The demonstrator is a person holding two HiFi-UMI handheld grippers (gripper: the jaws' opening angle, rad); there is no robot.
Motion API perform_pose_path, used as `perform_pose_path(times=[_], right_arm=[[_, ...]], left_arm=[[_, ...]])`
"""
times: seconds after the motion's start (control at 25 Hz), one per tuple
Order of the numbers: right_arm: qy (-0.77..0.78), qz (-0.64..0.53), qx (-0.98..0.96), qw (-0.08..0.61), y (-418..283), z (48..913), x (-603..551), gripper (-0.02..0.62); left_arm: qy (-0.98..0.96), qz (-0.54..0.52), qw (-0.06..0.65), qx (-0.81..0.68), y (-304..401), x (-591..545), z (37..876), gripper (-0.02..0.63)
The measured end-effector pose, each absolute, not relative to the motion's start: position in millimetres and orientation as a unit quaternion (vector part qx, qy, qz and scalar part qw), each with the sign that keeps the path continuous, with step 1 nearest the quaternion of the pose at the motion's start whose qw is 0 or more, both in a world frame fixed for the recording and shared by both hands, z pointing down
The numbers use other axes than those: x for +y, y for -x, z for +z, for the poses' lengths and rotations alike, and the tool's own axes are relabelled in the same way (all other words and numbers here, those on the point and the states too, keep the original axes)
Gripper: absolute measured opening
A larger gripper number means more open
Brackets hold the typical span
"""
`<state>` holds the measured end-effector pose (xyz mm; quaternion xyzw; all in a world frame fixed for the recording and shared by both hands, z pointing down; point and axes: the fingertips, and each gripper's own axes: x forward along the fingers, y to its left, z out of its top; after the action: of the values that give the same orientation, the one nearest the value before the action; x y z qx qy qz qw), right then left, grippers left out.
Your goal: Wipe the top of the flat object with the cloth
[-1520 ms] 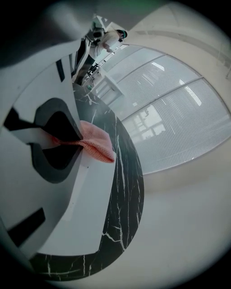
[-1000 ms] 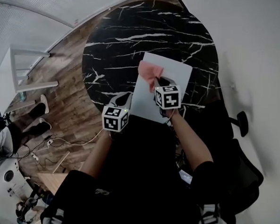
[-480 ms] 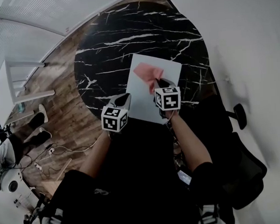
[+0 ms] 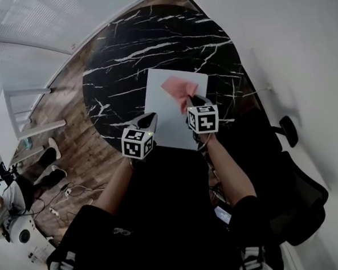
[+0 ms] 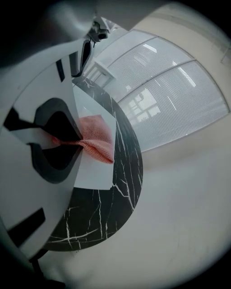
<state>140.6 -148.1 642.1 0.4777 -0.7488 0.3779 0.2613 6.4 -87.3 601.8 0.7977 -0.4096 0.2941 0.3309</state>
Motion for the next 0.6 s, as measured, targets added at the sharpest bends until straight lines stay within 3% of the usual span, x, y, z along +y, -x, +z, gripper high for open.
perform_pose_path(times=[0.6], right_arm=[[-0.52, 0.393, -0.719, 0.243, -196.8, 640.1, -137.0, 0.008]], left_arm=[[-0.82, 0.315, 0.312, -0.363, -53.6, -92.6, 598.1, -0.002]])
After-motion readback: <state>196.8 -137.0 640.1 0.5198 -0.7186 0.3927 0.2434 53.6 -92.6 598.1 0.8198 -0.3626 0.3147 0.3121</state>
